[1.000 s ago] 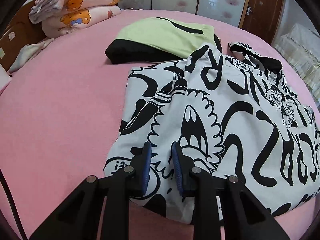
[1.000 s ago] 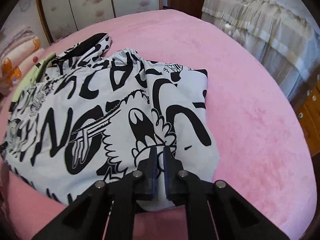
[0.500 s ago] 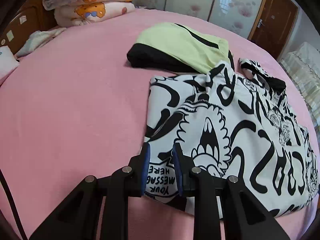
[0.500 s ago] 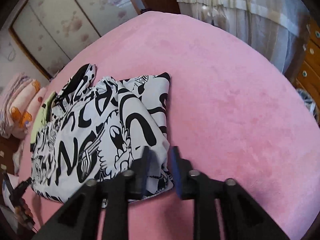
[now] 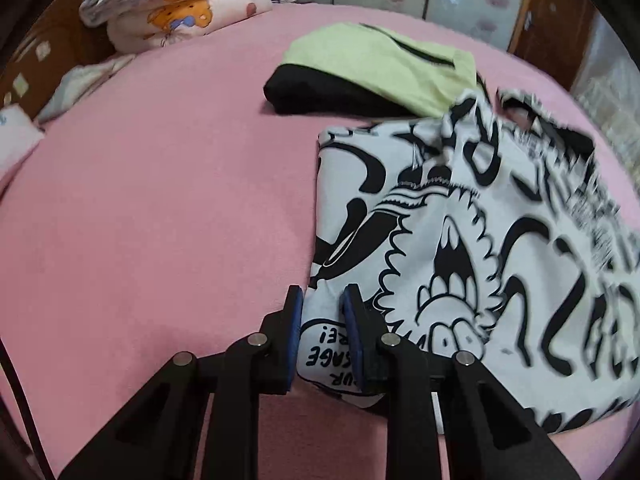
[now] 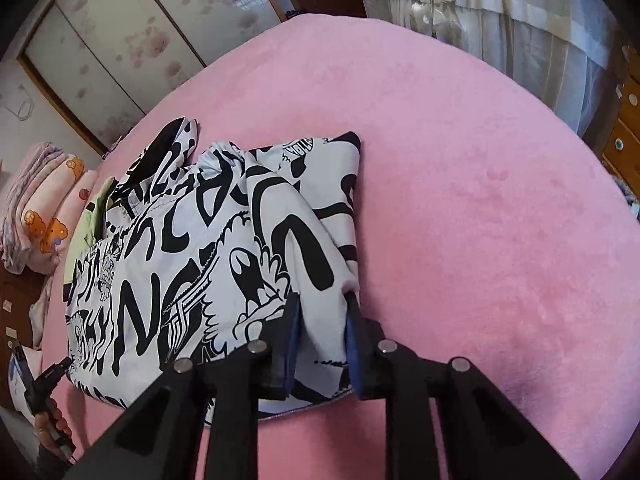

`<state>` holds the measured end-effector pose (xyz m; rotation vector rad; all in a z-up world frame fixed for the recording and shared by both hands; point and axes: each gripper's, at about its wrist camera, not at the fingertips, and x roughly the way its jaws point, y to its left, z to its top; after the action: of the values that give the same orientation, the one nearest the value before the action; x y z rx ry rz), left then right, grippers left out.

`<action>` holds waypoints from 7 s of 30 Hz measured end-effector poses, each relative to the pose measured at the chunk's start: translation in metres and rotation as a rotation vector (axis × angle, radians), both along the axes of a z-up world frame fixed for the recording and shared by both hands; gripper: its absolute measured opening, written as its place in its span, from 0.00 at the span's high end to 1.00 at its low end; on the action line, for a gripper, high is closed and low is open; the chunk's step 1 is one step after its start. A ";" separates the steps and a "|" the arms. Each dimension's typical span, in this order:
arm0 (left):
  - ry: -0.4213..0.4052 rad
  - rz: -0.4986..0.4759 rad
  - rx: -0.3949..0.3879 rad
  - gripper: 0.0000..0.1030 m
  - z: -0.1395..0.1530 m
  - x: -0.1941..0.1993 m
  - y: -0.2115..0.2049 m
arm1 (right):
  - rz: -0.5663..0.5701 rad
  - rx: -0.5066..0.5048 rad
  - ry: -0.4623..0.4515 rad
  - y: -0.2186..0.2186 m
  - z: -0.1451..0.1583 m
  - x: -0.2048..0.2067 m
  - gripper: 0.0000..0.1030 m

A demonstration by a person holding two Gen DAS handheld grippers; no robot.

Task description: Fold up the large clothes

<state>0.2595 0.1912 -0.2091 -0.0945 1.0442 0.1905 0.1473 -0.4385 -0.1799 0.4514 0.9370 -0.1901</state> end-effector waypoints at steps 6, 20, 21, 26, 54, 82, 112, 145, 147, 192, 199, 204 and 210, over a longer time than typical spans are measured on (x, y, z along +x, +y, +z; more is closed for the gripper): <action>0.040 0.006 0.096 0.82 -0.015 0.005 -0.015 | -0.021 -0.028 0.081 0.001 -0.029 0.009 0.80; 0.000 -0.114 0.058 0.51 0.077 0.017 -0.041 | 0.005 -0.116 0.036 0.031 0.055 0.028 0.44; 0.001 -0.138 0.051 0.48 0.083 0.023 -0.047 | 0.019 -0.116 0.035 0.036 0.060 0.038 0.41; -0.002 -0.289 0.026 0.38 0.115 0.087 -0.094 | 0.106 -0.128 0.031 0.070 0.086 0.105 0.41; 0.176 -0.391 -0.311 0.34 -0.027 0.383 -0.213 | 0.242 0.023 0.181 0.108 -0.005 0.435 0.31; 0.083 -0.536 -0.165 0.94 -0.028 0.386 -0.284 | 0.349 -0.054 0.136 0.141 -0.014 0.468 0.91; 0.053 -0.457 -0.397 0.74 -0.005 0.040 -0.137 | 0.537 -0.373 -0.178 0.181 0.040 0.068 0.62; 0.024 -0.435 -0.668 0.91 0.034 0.092 -0.181 | 0.442 0.136 -0.078 0.181 0.049 0.127 0.94; -0.090 -0.464 -0.678 0.91 0.056 0.078 -0.178 | 0.449 0.165 -0.191 0.174 0.066 0.116 0.94; 0.002 -0.478 -0.257 0.82 -0.007 -0.029 -0.201 | 0.316 -0.304 -0.005 0.188 -0.019 0.026 0.84; 0.007 -0.448 -0.229 0.82 -0.009 -0.028 -0.206 | 0.297 -0.315 -0.011 0.193 -0.019 0.021 0.84; 0.008 -0.451 -0.200 0.82 -0.007 -0.030 -0.211 | 0.297 -0.305 -0.011 0.197 -0.020 0.023 0.84; 0.023 -0.434 -0.220 0.81 -0.007 -0.029 -0.211 | 0.275 -0.283 -0.005 0.195 -0.020 0.023 0.83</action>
<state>0.2305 -0.0200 -0.2158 -0.0620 1.0816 -0.3182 0.1703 -0.2433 -0.1996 0.0605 0.9399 -0.0690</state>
